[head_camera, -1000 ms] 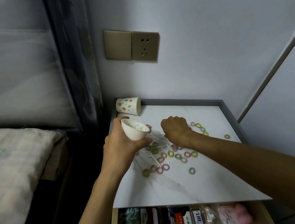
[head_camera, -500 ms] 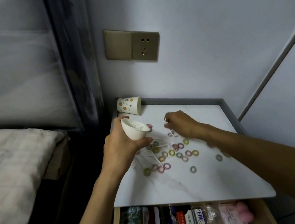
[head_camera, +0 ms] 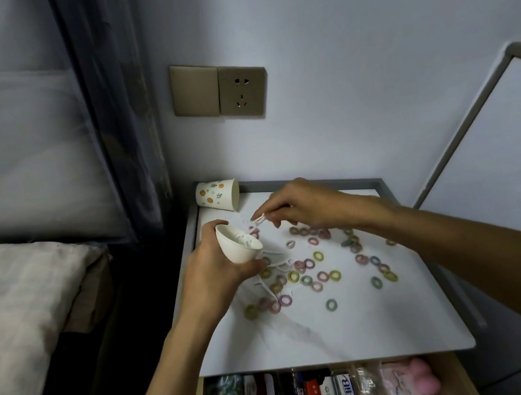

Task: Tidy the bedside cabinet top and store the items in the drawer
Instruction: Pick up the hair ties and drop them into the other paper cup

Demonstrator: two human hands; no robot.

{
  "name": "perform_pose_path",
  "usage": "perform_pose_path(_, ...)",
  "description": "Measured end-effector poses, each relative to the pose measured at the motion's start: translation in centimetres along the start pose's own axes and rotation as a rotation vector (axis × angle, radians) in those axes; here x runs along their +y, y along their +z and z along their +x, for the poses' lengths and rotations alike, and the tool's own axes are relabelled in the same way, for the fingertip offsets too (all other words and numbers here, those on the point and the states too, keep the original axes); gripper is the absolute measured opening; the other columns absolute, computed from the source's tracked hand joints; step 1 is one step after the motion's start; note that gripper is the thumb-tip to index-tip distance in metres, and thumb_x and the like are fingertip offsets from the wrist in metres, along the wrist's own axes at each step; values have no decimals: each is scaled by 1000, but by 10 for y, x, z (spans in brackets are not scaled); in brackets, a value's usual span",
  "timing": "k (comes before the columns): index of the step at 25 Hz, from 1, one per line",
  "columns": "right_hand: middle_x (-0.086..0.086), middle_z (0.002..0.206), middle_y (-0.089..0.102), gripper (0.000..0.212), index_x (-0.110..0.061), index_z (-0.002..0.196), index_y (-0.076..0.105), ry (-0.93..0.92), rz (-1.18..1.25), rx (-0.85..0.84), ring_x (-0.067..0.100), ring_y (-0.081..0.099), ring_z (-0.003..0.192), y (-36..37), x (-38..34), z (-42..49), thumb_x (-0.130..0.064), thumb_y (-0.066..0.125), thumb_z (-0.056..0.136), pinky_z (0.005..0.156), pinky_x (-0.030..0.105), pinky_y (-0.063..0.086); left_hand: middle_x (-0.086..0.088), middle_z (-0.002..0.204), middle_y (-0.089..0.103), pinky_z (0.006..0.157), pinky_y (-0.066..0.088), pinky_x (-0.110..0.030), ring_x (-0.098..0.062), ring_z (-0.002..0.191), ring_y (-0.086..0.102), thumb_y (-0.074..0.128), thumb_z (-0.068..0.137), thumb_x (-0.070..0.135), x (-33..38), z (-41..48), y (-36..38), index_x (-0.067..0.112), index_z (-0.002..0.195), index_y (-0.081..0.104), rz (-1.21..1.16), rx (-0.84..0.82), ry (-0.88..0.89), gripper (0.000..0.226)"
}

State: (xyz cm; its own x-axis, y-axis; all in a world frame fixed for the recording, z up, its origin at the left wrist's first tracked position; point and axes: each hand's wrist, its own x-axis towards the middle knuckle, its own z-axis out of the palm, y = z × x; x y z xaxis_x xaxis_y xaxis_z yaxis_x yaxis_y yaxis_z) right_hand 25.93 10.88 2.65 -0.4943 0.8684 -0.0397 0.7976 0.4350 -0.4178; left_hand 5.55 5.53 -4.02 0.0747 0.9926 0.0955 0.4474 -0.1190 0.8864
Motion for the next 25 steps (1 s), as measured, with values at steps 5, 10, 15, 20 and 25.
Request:
perform_pose_path(5,-17,83,61,18,-25,108,70,-270,-264,-143,0,55,77,1,-38,12,-21,61,94,72,27,45,5,101,66,73,54,-37,-19,92,63,90,57,28,6,-1,3,30,120,50,-9,-9,45,75)
perform_pose_path(10,-5,107,72,28,-21,116,70,-62,288,41,9,68,91,-2,-32,8,-16,69,88,79,22,55,16,93,66,66,55,-30,-4,82,63,92,53,27,6,-2,-3,37,112,50,-61,25,51,73)
perform_pose_path(15,12,101,72,20,0,107,70,43,576,83,20,70,89,6,-17,8,-3,68,87,86,34,57,17,91,66,66,55,-28,3,78,62,92,51,33,4,0,-6,42,108,49,-66,40,41,72)
perform_pose_path(20,-1,94,76,14,-20,95,75,-8,582,80,12,70,90,15,-17,14,-11,73,84,84,28,56,18,88,66,63,54,-26,4,77,61,92,51,29,3,-1,-6,43,104,51,-82,35,54,68)
perform_pose_path(25,-9,81,72,10,-23,90,74,260,250,198,5,68,80,48,27,15,-17,75,83,74,22,56,14,94,65,63,44,-12,2,86,61,92,56,25,-2,2,-18,34,113,52,-160,186,-16,70)
